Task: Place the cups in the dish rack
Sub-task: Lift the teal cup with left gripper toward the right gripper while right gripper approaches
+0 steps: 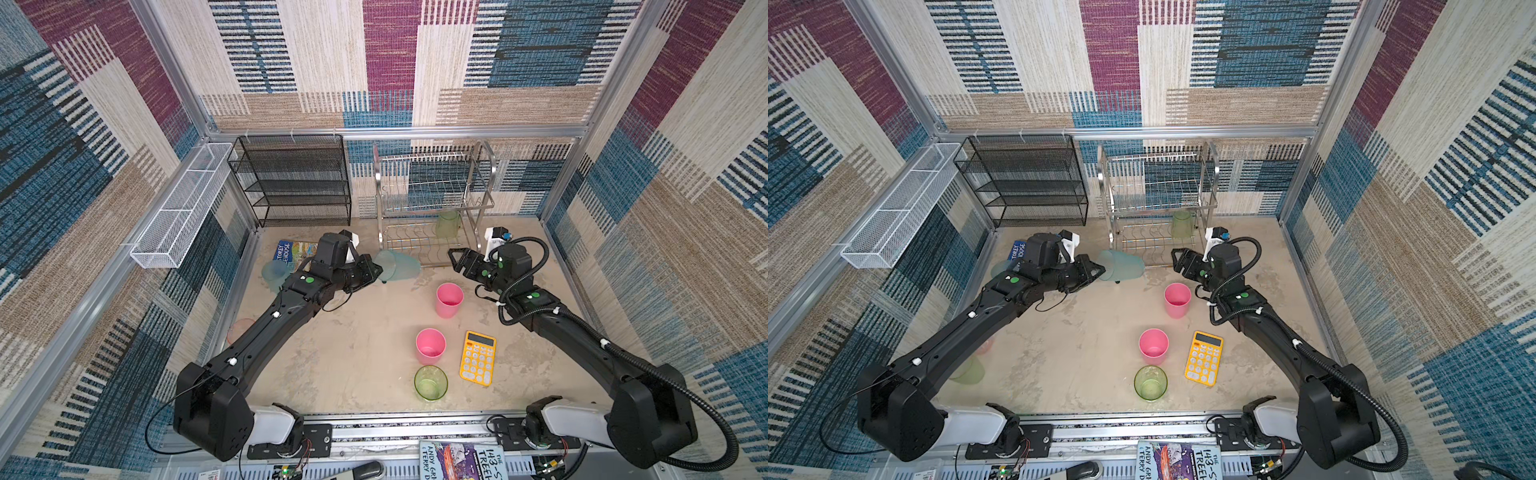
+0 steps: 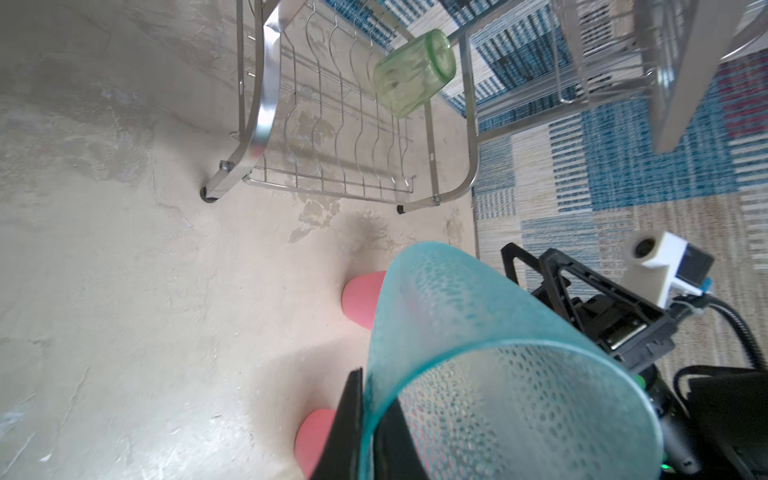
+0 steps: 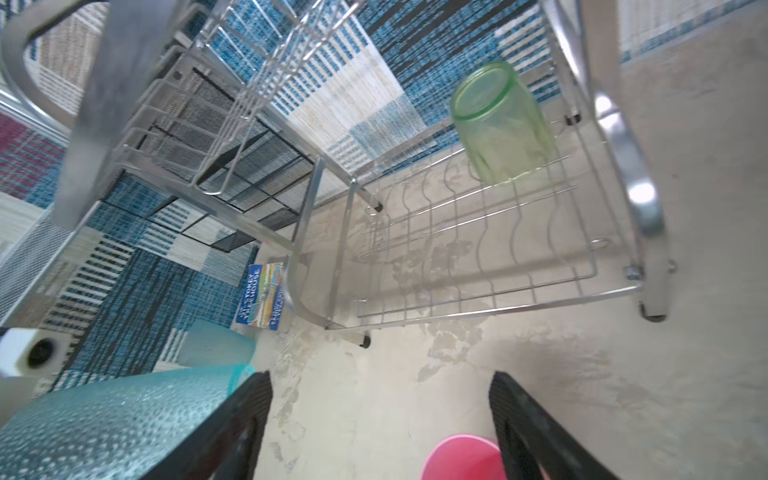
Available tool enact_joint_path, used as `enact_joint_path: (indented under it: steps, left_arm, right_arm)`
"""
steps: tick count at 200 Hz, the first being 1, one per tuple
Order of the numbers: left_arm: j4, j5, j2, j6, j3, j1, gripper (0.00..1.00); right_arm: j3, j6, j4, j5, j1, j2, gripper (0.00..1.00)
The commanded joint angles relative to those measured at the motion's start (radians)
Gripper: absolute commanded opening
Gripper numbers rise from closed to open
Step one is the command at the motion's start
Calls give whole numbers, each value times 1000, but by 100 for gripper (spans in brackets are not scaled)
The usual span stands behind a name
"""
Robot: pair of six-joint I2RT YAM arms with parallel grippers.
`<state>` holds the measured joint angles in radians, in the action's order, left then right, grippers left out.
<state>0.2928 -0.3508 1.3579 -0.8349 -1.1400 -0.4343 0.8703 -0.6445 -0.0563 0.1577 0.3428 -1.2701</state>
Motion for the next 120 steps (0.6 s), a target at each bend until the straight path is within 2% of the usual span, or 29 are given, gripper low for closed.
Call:
enact_joint_path:
  steps: [1,41,88,120]
  left_arm:
    - [-172,-61,-22,-109,42,12,4]
    - [-340,-100,-35,-180,127,20,4]
    - [-504,-113,-31,-210,197,22,5]
    - [-622,-136,-2,-232,228,23,5]
  right_arm:
    - [22,-90,-58,61,21,-22,85]
    - [2,-315,-209,169,47,-59,85]
    - [-34,-568,-329,215,60,-77,86]
    - [-80,-740,-420,207,63,-79,86]
